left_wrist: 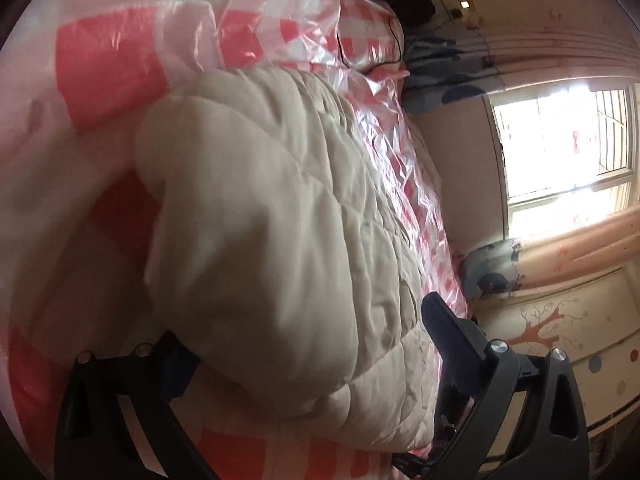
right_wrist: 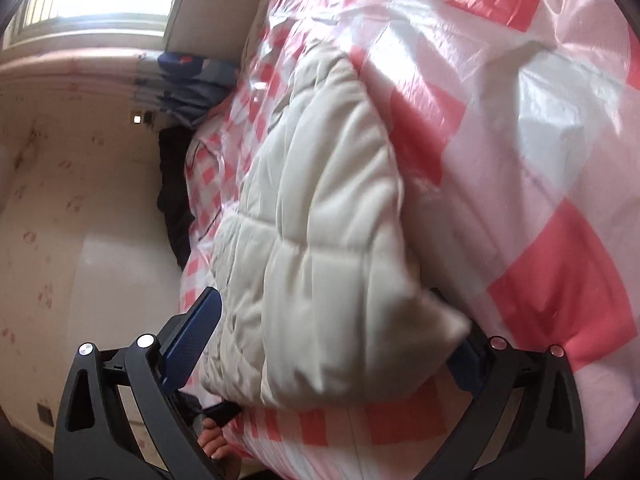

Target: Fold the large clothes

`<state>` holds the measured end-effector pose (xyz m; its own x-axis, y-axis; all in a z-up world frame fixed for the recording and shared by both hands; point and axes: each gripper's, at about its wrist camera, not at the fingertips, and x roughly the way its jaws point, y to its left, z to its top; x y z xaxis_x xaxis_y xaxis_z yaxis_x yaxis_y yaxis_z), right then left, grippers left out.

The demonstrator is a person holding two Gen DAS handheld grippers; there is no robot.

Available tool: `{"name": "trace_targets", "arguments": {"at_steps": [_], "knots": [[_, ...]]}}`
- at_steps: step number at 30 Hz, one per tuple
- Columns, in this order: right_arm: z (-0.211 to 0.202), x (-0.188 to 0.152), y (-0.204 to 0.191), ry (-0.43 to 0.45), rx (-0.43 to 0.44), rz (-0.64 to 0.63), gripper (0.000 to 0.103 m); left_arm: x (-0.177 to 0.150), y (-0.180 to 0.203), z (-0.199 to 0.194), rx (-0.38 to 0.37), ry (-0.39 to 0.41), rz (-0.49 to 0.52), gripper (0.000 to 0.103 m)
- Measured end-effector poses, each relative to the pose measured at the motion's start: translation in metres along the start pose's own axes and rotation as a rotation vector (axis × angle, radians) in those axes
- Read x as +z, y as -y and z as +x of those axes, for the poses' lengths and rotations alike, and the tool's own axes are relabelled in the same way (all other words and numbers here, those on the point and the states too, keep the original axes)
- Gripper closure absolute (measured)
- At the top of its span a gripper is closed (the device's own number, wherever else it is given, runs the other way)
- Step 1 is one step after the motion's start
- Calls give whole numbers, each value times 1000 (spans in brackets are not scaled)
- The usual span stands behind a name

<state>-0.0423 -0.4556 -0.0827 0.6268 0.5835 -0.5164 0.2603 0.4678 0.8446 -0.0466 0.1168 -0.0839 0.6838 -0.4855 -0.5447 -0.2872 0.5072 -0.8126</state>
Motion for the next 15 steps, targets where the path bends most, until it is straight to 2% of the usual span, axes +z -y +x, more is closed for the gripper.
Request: {"name": "trace_targets", "arguments": {"at_steps": [2,4,6,8,9,10,11,12,13,14,15], "knots": [[1,5,-4,19,8,-3,7,0,3,1,-5,22,11,7],[-3,5,-15,54,44,-47,9,-2,15,1,-6,41,81,7],[0,3,-22,56,30,-103,9,1,20,-1,3,49,130,7],[9,3,-19,21,1,-97,13,8,13,4,8,20,85,7],[9,5,-16,19,-2,-87,22,12,9,7,-13,20,38,8],[7,7,-14,21,2,-78,29,14,4,5,-37,20,10,14],[5,10,-12,29,9,-73,47,14,4,4,-36,20,21,29],[3,12,-12,33,9,-80,61,16,7,2,-21,24,57,40],[1,13,-16,37,21,-100,63,17,13,1,-12,25,111,59],[-1,13,-24,44,24,-127,64,17,17,-2,-17,26,147,65],[-3,11,-31,53,27,-156,65,16,22,-4,-14,31,185,66]]}}
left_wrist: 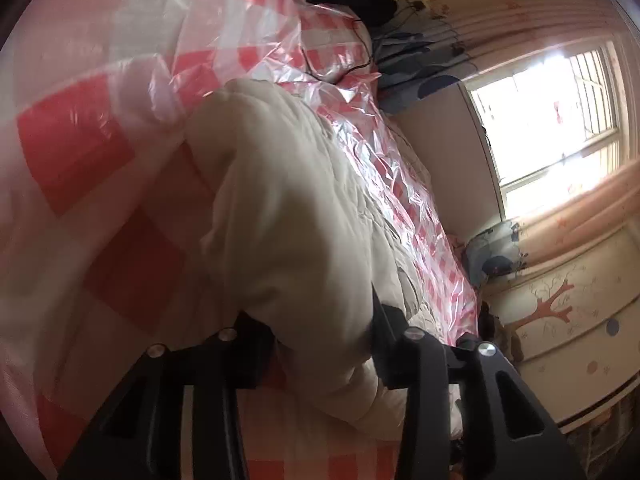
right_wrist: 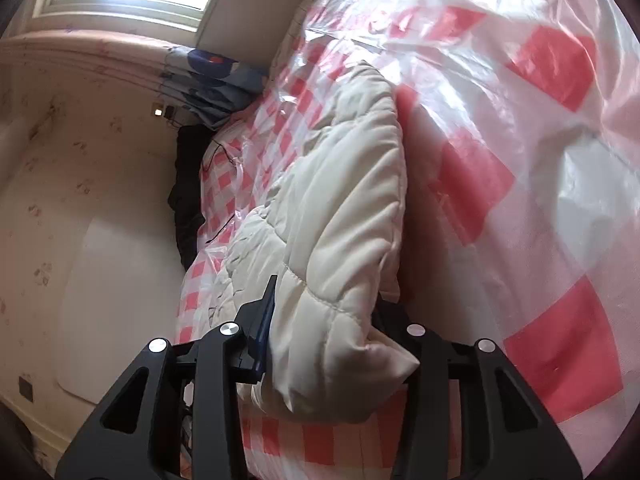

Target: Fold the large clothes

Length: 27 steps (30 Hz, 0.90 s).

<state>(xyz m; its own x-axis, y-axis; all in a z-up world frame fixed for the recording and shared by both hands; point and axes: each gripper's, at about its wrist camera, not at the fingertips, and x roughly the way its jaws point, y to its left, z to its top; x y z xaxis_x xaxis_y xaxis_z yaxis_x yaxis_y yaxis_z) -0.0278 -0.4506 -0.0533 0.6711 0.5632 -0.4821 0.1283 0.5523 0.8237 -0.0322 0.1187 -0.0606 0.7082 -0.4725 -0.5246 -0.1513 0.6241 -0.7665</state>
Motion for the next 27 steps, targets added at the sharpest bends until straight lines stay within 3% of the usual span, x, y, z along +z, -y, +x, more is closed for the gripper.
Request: {"name": "trace_targets", "arguments": {"at_steps": [3,6,8,9,10,11,13,14,17,18,20,21,24,27], "knots": [[-6,1,-12,26,-5,-50,65,-1,0,2,-14,-18,2,67],[2,1,6,-47,-51,0,63,0,-18,2,-18,-48,-88,60],[-9,-1,13,-33,-88,18,57,-2,-32,0,-18,-59,-185,41],[-20,-1,10,10,-108,4,55,-4,-37,-4,1,-44,-221,23],[-38,-1,3,100,-148,-17,54,-3,-42,-9,16,-1,-253,19],[-55,-1,-4,192,-179,-28,46,-1,-45,-12,10,28,-275,16],[-78,0,-33,359,-219,-99,34,1,-47,-12,-2,31,-299,14],[-75,2,-51,377,-216,-162,31,1,-47,-9,-3,28,-301,14],[-9,8,-122,227,-250,-419,28,0,-37,6,-22,-23,-262,17],[20,7,-140,166,-272,-488,27,-2,-33,9,-34,-33,-240,22],[89,5,-167,52,-316,-595,27,-2,-26,13,10,-44,-180,50],[121,4,-175,14,-336,-621,27,-2,-24,14,16,-41,-164,54],[204,0,-182,-51,-407,-638,27,-1,-16,11,11,-28,-125,63],[284,-17,-146,-226,-590,-671,17,-4,2,6,-10,-10,-38,65]]}}
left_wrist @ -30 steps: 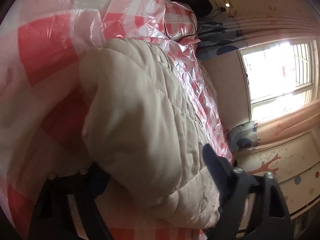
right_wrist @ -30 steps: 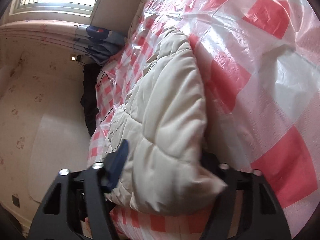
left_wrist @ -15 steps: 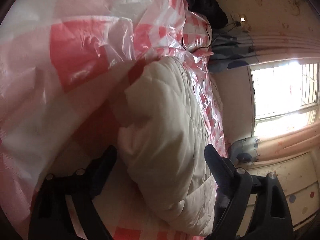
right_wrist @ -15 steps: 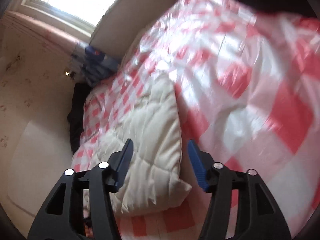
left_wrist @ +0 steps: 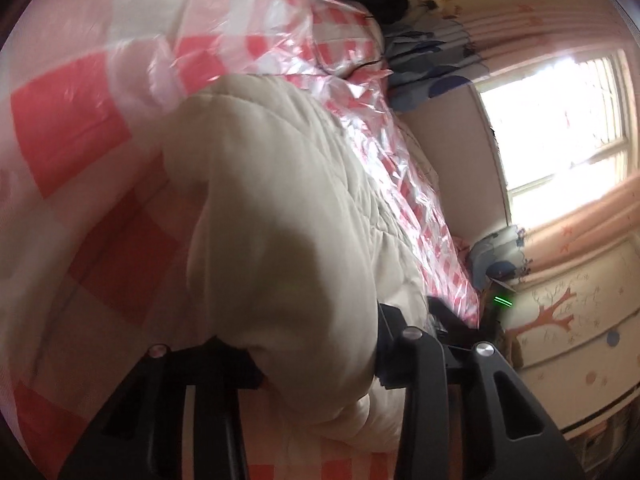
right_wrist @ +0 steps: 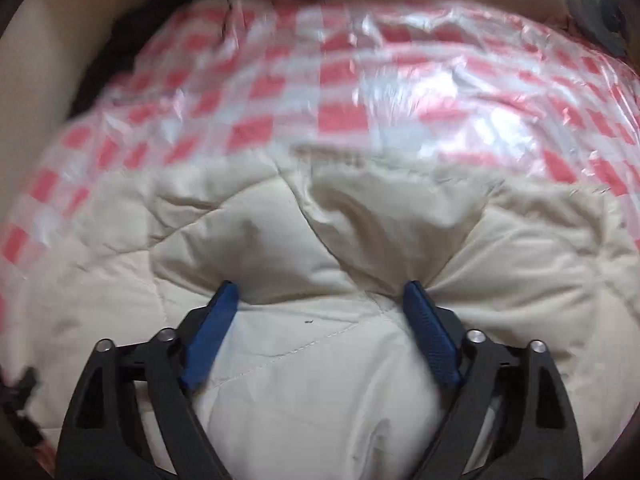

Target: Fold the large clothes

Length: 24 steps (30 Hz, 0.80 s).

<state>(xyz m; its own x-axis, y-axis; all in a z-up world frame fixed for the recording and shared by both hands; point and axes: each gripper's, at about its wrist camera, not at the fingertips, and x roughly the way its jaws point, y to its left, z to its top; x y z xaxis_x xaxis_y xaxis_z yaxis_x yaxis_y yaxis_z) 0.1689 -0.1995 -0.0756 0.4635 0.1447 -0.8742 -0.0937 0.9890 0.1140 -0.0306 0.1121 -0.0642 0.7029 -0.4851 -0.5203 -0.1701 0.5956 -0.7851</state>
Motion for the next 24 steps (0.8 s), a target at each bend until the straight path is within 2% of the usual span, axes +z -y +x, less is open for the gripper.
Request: {"name": "trace_targets", "arguments": {"at_steps": [2,3,6,8,10,12,13,14,15,16,17,18,21,23,24], "knots": [[3,5,-4,-10,-7,-1,17,-1,13,-2,22,9,72,65],[-4,6,-2,-10,12,18,17,-1,11,-2,24,6,68,65],[-54,-12,-5,95,32,-2,17,0,-4,-2,4,-16,-20,64],[-75,-34,-17,139,-2,-70,17,-1,-16,-2,4,-28,-89,58],[-53,-57,-23,75,-55,-149,12,-2,-23,0,18,-28,-139,45],[-43,-63,-27,104,-80,-180,10,-3,-27,5,13,-27,-169,43],[-44,-62,-26,87,-79,-174,10,-3,-27,7,16,-23,-173,43],[-47,-61,-23,64,-73,-162,10,-2,-27,10,5,-24,-175,43],[-54,-58,-23,42,-67,-148,10,-1,-25,12,-9,-24,-169,49],[-65,-60,-22,62,-60,-131,10,-1,-22,10,-12,-19,-147,59],[-86,-69,-20,119,-45,-117,10,-2,-18,7,-17,-17,-119,64],[-99,-78,-22,165,-44,-118,10,-2,-13,6,-22,-9,-93,65],[-75,-101,-36,35,-109,-245,8,-4,-2,3,-26,-5,-24,67],[-85,-92,-32,6,-84,-211,9,-7,-2,-1,-16,2,-11,67],[-99,-83,-29,56,-69,-173,9,-8,-4,-2,-27,1,-28,67]]}}
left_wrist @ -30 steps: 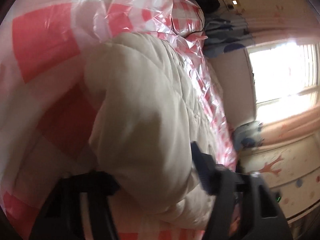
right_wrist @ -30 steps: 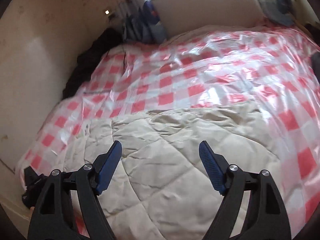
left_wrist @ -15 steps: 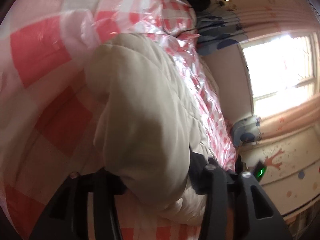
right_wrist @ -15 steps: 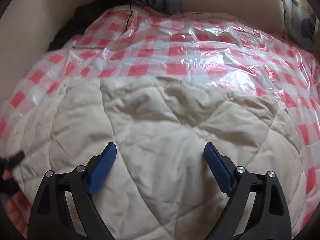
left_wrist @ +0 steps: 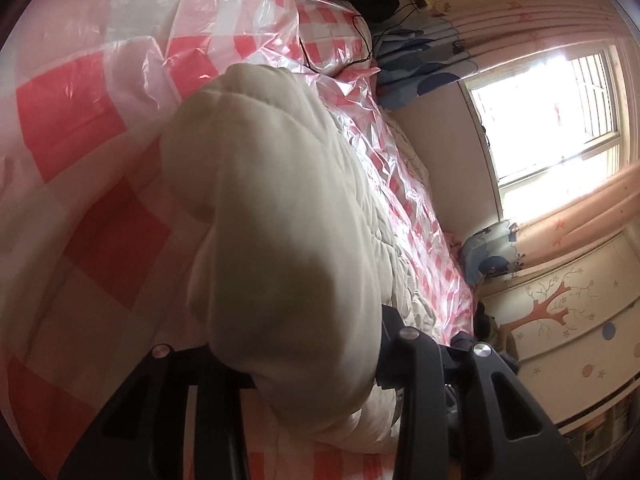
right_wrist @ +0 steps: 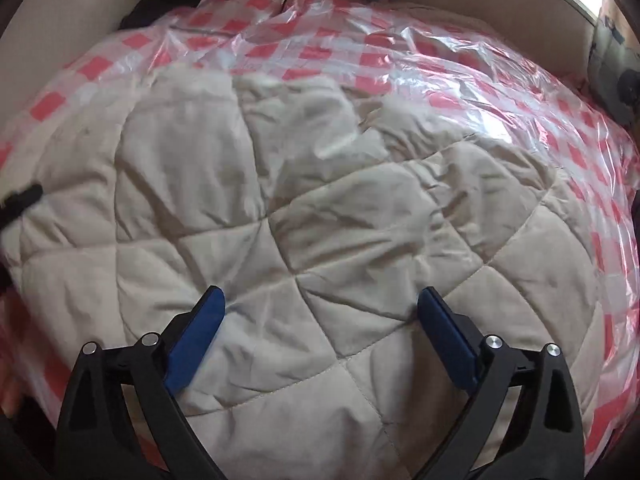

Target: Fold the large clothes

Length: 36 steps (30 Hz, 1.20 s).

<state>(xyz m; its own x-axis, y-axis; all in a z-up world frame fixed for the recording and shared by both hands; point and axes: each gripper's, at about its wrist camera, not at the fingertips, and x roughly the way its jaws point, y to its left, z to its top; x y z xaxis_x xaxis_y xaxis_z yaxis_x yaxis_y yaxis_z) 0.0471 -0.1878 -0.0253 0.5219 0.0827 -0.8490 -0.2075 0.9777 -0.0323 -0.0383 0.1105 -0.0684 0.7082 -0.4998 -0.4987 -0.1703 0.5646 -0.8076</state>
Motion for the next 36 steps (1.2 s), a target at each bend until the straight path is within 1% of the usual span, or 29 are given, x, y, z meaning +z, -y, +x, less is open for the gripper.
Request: {"name": "trace_targets", "arguments": {"at_steps": [1,2,4,7,8,9,10,11,13,14,15,16,17,18,19,21,22,23,24,25,27,28,29,30,31,32,34,35,36], "knots": [[-11,8,3,54,-7,13,9,0,-1,-1,-6,-2,-14,67],[-15,21,6,83,-40,10,9,-2,-4,-3,-7,-3,-17,67],[-9,51,14,79,-83,24,9,-1,-3,-5,-5,-7,-7,67],[31,93,28,35,-177,62,9,1,-2,-4,2,-14,4,67],[55,100,35,-3,-210,83,9,2,-2,-3,5,-15,8,67],[87,100,40,-82,-222,98,6,3,-1,-1,11,-16,17,67],[119,94,45,-170,-196,109,6,5,-1,0,13,-19,25,67],[129,93,47,-181,-177,125,6,7,0,3,13,-22,32,67],[120,99,52,-193,-149,155,7,9,1,5,28,-22,44,67],[105,99,52,-166,-122,142,8,10,0,6,25,-25,38,67],[79,95,49,-108,-92,112,8,12,-2,7,21,-29,28,67],[52,86,44,-46,-85,81,8,12,-4,7,16,-31,18,67],[26,73,38,12,-85,52,8,12,-5,6,13,-32,13,67],[4,51,29,52,-72,22,8,11,-5,6,13,-32,16,67],[-3,34,20,53,-64,-9,8,9,-5,4,13,-31,18,67],[19,-4,-6,-47,-82,-101,7,10,-5,6,11,-28,17,67],[29,-17,-12,-12,-104,-123,6,8,-4,8,15,-32,22,66],[32,-20,-16,6,-110,-121,6,5,-3,7,30,-23,34,66],[29,-13,-14,-15,-108,-95,7,2,-2,7,43,-14,43,66],[21,-11,-13,-4,-110,-62,8,0,-2,5,47,-8,47,66],[-12,-16,-24,143,-104,-56,8,-1,-3,3,49,-6,52,66],[-15,-22,-31,156,-107,-74,8,0,-2,3,53,-4,60,66],[0,-28,-38,90,-91,-107,8,0,1,3,59,2,78,66],[19,-34,-42,38,-101,-126,7,-2,5,3,68,6,109,66],[27,-38,-42,66,-95,-125,7,-5,13,4,94,17,157,66],[28,-38,-41,67,-87,-124,7,-10,25,3,129,38,229,66],[20,-28,-35,18,-45,-104,7,-17,44,-1,155,65,313,66],[12,-28,-32,19,-3,-90,7,-19,53,-3,171,74,347,66],[2,-28,-25,40,73,-57,7,-22,63,-5,191,82,381,66]]}}
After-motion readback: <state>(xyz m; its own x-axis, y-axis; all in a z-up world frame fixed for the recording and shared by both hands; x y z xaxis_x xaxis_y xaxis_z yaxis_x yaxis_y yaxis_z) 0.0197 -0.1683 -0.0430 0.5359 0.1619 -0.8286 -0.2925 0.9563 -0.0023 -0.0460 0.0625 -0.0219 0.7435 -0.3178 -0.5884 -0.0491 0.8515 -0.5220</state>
